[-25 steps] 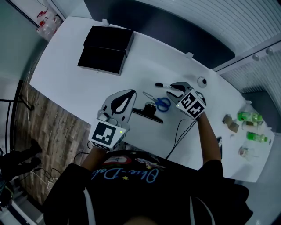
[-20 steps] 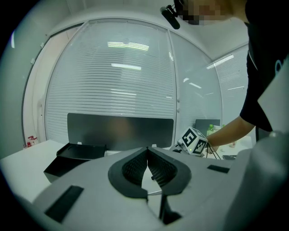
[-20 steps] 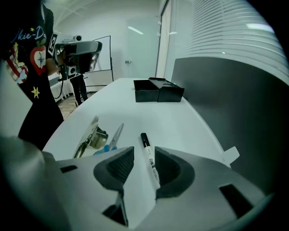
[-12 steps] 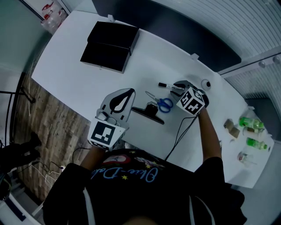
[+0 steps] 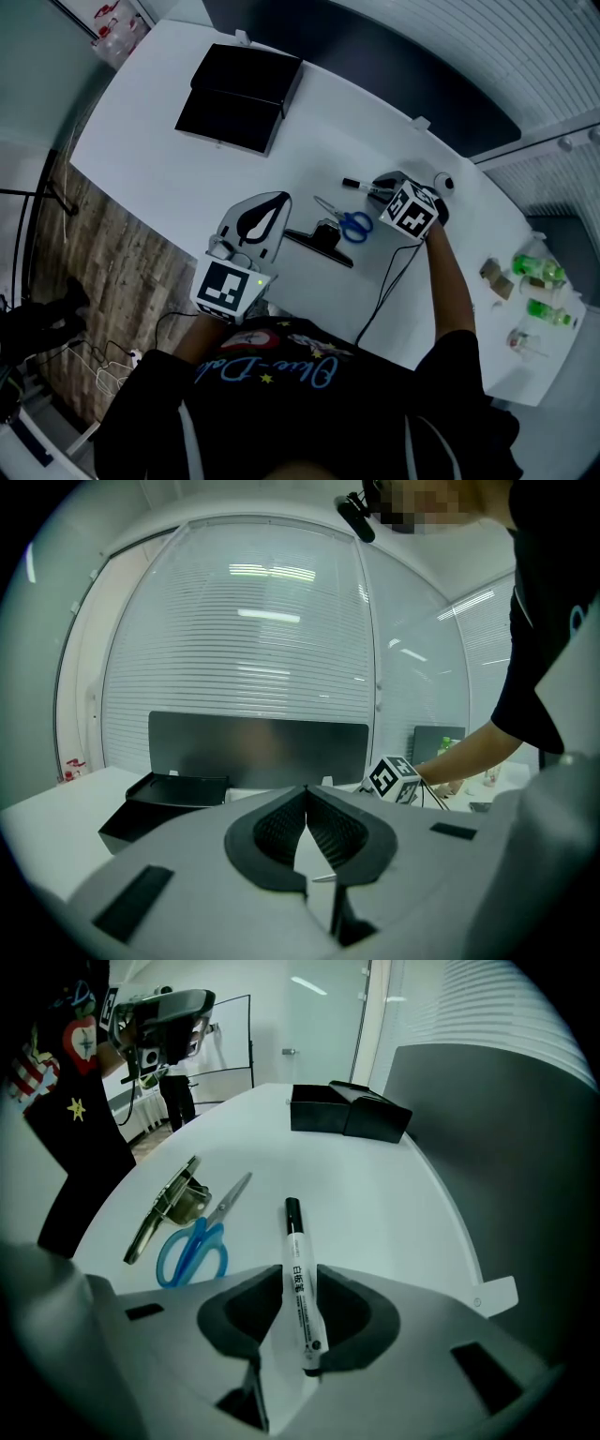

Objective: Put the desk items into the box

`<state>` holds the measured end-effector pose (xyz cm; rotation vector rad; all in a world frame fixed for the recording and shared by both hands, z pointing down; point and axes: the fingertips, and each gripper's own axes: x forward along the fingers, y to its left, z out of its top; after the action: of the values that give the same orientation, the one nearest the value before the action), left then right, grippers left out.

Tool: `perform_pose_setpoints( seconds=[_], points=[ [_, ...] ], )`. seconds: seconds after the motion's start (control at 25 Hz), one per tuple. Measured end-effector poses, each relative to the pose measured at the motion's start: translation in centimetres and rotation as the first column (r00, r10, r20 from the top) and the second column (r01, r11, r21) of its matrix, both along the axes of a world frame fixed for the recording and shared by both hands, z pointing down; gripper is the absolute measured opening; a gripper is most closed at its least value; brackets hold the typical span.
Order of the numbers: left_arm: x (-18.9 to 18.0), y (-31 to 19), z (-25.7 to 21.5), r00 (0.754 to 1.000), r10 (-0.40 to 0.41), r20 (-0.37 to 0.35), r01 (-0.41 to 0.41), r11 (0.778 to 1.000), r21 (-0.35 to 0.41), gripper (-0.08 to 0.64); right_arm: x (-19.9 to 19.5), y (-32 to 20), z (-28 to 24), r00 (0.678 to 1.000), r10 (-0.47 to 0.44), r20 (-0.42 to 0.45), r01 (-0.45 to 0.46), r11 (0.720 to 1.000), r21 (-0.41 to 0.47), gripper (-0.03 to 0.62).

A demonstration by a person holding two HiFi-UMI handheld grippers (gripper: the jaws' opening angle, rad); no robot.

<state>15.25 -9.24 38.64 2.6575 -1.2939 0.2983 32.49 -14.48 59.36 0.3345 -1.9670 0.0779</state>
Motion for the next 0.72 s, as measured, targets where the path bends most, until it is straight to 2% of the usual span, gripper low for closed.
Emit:
perform_pose_setpoints(
  seconds=[0.32,0.44,0.72],
  points=[
    [-0.51,-0.15,-0.22,1.0,-0.017,0.007,0.017,1.0,0.005,0.009,-0.56,-0.05,0.14,0.999,-0.027,0.038,0.03,0.997,-0.077,0.104],
    [-0.52,-0.13,-0.26,1.0,-0.017,0.007,0.017,1.0,0.006,0.009,-0.39,0.36,0.34,0.999,-0.021,0.026,0.024,0.995,-0.1,0.083],
    [-0.13,0.39,-0.28,1.0,0.003,0.008,-0.003,1.0,0.006,0.009,-0.49,0.37,0.3,1.0,-0.018,0.012,0.019,0.997,-0.076,0.074]
  ],
)
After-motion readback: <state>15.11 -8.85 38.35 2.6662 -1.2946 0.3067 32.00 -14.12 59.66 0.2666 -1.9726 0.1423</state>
